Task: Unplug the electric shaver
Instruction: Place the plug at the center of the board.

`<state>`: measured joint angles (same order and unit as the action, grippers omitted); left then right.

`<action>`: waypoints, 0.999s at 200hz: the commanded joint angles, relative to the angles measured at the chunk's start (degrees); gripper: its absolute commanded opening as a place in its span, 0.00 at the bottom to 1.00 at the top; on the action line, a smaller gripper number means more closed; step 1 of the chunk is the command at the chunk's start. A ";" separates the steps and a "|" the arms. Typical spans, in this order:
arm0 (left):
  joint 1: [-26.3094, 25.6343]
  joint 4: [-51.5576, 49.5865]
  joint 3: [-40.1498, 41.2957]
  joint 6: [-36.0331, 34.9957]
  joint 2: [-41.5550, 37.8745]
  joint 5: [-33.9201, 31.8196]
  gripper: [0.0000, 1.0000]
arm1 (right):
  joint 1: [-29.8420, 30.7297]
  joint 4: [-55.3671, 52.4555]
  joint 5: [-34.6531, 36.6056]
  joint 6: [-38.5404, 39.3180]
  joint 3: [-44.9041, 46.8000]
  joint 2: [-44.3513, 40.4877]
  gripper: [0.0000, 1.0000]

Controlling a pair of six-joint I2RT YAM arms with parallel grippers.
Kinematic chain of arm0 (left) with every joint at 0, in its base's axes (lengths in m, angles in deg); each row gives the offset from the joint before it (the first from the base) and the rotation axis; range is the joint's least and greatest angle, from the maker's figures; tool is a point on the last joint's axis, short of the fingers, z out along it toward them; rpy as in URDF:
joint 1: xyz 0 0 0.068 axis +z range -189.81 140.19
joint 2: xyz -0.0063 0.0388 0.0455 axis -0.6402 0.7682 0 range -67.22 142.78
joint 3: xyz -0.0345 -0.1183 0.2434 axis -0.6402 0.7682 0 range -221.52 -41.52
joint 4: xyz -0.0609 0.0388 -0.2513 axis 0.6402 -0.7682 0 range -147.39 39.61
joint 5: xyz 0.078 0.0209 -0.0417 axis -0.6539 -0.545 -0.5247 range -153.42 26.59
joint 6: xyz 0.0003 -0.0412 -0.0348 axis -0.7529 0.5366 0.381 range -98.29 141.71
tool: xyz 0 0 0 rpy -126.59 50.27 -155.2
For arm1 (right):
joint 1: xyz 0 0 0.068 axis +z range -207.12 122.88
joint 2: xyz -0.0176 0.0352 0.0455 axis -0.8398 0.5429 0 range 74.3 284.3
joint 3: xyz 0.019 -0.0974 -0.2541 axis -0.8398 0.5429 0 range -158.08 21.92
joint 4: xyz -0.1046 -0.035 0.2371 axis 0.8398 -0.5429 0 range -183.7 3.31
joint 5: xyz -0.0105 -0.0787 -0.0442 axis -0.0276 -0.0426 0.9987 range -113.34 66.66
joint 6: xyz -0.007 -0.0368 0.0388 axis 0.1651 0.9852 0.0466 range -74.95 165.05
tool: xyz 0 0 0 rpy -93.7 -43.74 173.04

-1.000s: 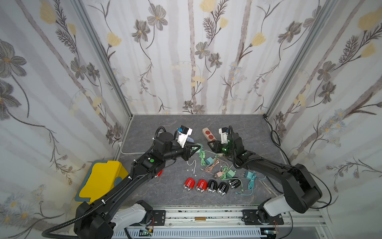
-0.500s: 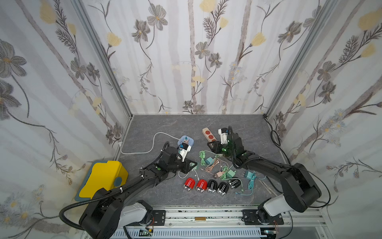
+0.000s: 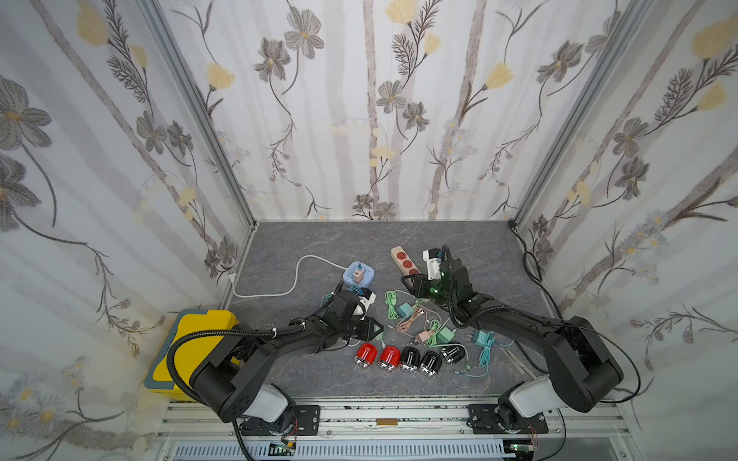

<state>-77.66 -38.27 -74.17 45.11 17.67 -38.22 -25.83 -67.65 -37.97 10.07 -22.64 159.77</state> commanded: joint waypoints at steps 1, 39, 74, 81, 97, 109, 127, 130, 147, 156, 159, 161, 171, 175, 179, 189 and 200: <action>-0.48 0.66 -1.55 0.68 1.36 -2.46 0.34 | 0.00 1.00 0.93 -0.12 0.51 -0.92 0.47; -0.63 -7.66 -5.21 0.26 1.47 -10.06 0.62 | 0.07 0.81 0.48 -0.14 0.43 -0.92 0.48; -0.65 -14.60 -7.43 -0.02 -2.91 -15.96 0.99 | 0.28 0.47 0.30 0.49 -0.07 -0.75 0.48; -0.63 -16.27 -7.97 -0.15 -3.85 -17.11 1.00 | 0.31 0.38 0.29 0.62 -0.18 -0.60 0.48; -0.55 -20.17 -8.83 -0.52 -6.31 -19.34 1.00 | 0.52 0.42 0.01 0.79 -0.31 -0.23 0.48; -0.39 -21.73 -8.60 -0.31 -8.85 -20.10 1.00 | 0.61 0.41 -0.09 0.88 -0.40 0.04 0.48; 0.68 -22.96 -7.55 1.04 -12.50 -19.79 1.00 | 0.82 0.46 -0.13 0.98 -0.61 0.37 0.48; 1.01 -23.13 -7.24 1.26 -12.54 -19.99 1.00 | 0.86 0.46 -0.14 0.99 -0.62 0.39 0.48; 2.96 -23.67 -5.80 3.34 -15.37 -21.46 1.00 | 1.18 0.89 -0.23 0.82 -0.76 0.73 0.48; 4.21 -23.81 -5.06 4.47 -15.37 -21.63 1.00 | 1.30 0.99 -0.34 0.87 -1.03 0.90 0.48; 4.55 -23.69 -4.72 4.69 -15.28 -21.44 1.00 | 1.48 1.07 -0.38 0.86 -1.10 0.92 0.48; 4.82 -23.60 -4.60 4.85 -15.17 -21.24 1.00 | 1.58 0.94 -0.39 0.81 -1.18 0.92 0.48; 5.67 -23.12 -3.88 5.84 -14.32 -20.11 1.00 | 1.90 0.55 -0.33 1.02 -1.56 1.01 0.48; 5.93 -22.90 -3.71 6.27 -13.88 -19.72 1.00 | 2.02 0.40 -0.36 1.12 -1.75 1.06 0.48; 6.09 -22.58 -3.53 6.64 -13.42 -19.31 1.00 | 2.12 0.05 -0.37 1.32 -1.96 1.10 0.48; 6.26 -21.79 -3.23 7.17 -11.89 -18.15 1.00 | 2.45 -0.56 -0.33 1.84 -2.34 1.10 0.48; 6.08 -21.03 -2.87 7.48 -10.27 -17.38 1.00 | 2.64 -1.03 -0.37 2.30 -2.55 1.10 0.48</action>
<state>-71.73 -60.43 -77.71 50.55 5.03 -57.74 -23.65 -68.06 -38.01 11.03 -24.32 160.66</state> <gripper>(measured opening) 0.998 0.480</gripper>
